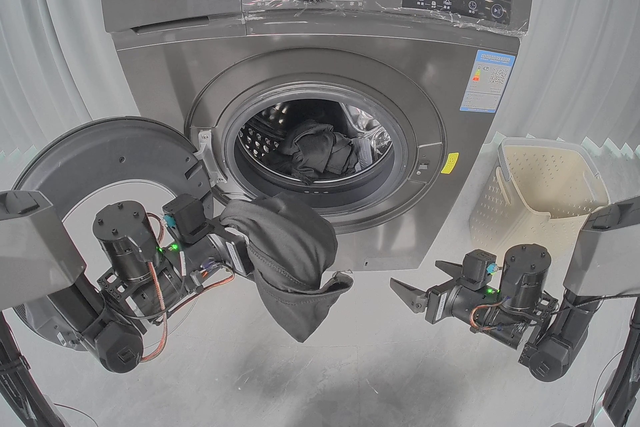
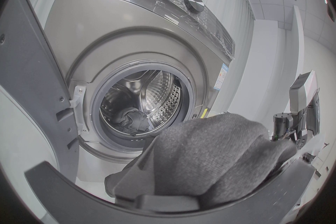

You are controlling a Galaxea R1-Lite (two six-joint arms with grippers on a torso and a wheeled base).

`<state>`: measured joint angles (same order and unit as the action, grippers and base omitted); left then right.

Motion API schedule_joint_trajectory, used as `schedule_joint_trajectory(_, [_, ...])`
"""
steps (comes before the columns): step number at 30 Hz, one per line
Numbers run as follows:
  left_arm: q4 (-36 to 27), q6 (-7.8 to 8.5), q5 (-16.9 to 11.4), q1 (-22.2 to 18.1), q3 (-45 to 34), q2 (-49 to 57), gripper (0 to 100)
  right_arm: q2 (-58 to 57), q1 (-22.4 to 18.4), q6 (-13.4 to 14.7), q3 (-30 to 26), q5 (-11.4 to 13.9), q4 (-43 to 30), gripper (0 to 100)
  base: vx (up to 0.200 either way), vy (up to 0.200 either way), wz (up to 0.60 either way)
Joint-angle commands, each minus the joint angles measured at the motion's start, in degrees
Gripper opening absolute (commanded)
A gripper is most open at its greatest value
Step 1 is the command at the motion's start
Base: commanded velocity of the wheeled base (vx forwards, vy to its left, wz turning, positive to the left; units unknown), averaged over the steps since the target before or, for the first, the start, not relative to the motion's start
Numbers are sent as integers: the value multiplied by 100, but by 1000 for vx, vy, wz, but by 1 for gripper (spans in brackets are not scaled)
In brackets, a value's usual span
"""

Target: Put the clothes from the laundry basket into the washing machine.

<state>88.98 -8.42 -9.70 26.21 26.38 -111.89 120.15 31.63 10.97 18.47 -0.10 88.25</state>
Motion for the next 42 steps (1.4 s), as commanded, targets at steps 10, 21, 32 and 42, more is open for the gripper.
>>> schedule_joint_trajectory(10, [-3,368,12,-125,-195,-79,0,114,-202,116,78,19,17,100,100,0,0])
schedule_joint_trajectory(21, [-3,508,4,33,-344,-123,0,114,-149,116,69,19,17,100,36,0,0])
schedule_joint_trajectory(32, [14,614,21,86,-265,-448,0,70,-140,116,43,19,17,100,200,0,0])
schedule_joint_trajectory(42, [14,614,48,227,-230,-457,0,-62,97,116,-63,19,17,100,60,0,0])
